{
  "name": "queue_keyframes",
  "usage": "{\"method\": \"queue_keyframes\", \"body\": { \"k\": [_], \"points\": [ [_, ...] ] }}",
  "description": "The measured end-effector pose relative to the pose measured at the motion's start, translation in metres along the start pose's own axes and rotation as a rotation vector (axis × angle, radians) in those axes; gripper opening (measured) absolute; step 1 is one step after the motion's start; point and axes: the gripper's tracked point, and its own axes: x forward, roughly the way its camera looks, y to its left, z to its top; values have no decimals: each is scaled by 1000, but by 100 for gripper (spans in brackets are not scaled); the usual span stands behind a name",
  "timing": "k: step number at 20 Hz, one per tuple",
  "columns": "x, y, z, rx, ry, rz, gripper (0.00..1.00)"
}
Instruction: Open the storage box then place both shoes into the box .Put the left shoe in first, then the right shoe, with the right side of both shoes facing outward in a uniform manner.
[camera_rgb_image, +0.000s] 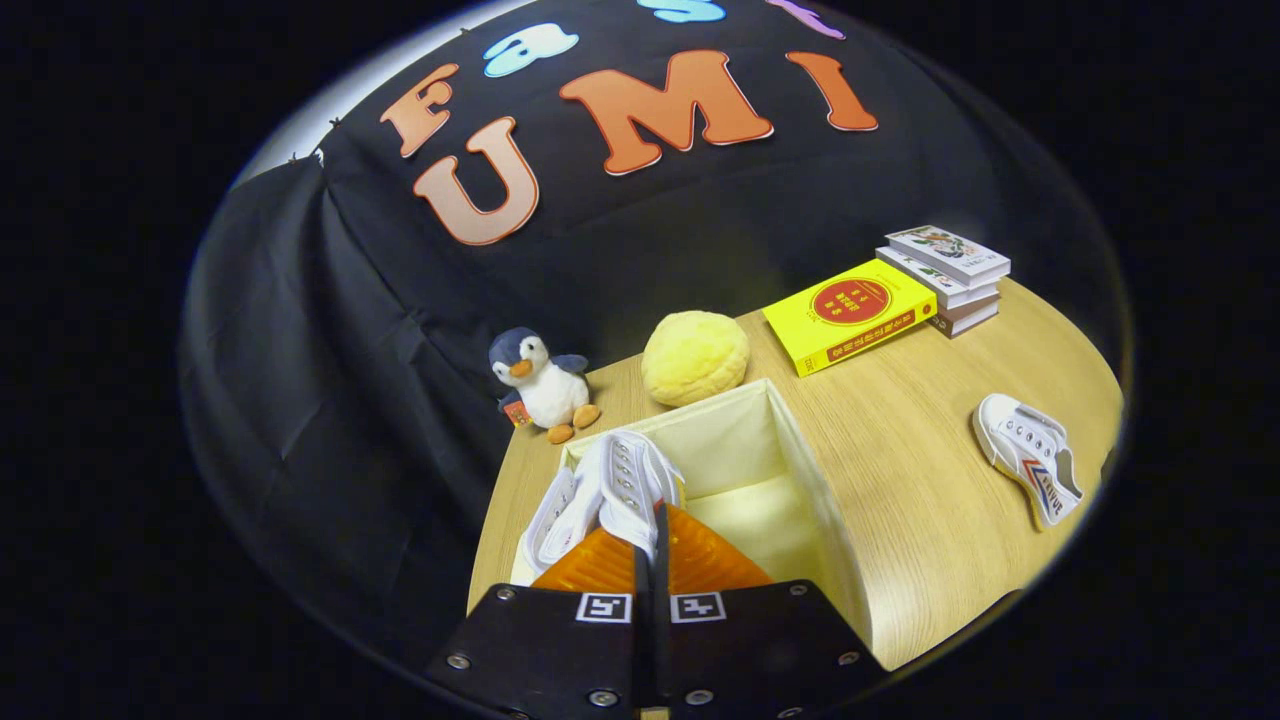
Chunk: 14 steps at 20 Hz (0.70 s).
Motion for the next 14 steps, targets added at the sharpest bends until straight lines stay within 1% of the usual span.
{"method": "queue_keyframes", "body": {
  "k": [2,6,8,9,10,11,13,14],
  "points": [
    [4,0,-7,-8,-6,-16,0],
    [17,4,-29,8,25,-44,0],
    [19,4,-44,-45,69,-66,0],
    [19,-1,-55,-70,104,-94,6],
    [20,-6,-62,-98,118,-125,14],
    [18,-10,-55,-113,91,-138,42],
    [14,-4,-40,-154,44,-123,99],
    [11,-3,-33,-170,30,-111,99]
  ]
}}
